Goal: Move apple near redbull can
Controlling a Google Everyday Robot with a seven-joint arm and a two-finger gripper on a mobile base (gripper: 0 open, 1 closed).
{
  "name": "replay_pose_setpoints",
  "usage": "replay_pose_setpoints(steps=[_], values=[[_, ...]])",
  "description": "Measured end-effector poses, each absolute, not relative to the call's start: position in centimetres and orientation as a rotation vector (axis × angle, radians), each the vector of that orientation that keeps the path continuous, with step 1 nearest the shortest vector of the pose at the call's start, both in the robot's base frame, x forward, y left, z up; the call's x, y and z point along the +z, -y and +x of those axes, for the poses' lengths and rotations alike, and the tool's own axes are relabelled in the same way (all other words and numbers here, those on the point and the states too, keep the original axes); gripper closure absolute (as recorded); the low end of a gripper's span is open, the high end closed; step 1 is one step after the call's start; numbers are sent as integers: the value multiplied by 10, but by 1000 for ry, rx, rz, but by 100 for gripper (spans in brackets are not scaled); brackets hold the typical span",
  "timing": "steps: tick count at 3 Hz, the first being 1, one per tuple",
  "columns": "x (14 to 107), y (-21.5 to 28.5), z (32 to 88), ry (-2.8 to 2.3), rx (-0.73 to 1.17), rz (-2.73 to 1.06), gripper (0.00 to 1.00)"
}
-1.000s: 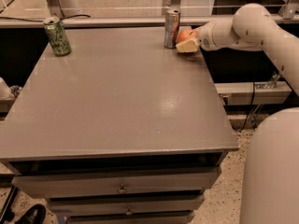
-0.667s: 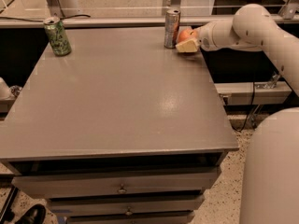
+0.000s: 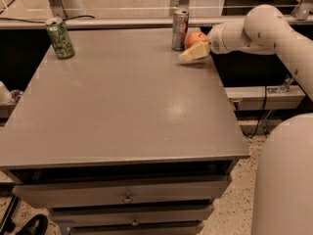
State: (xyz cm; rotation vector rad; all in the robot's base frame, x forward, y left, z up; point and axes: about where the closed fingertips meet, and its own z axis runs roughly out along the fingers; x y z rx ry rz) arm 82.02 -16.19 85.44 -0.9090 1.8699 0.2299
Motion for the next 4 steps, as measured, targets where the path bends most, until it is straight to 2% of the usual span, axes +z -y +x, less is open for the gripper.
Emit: replay_pose_setpoints(steps=[1,3,4], values=[[869,168,812,-1838,244,-890,0],[970,225,720,-1679,234,-915,0],[973,238,710,-1683,224,-913,0]])
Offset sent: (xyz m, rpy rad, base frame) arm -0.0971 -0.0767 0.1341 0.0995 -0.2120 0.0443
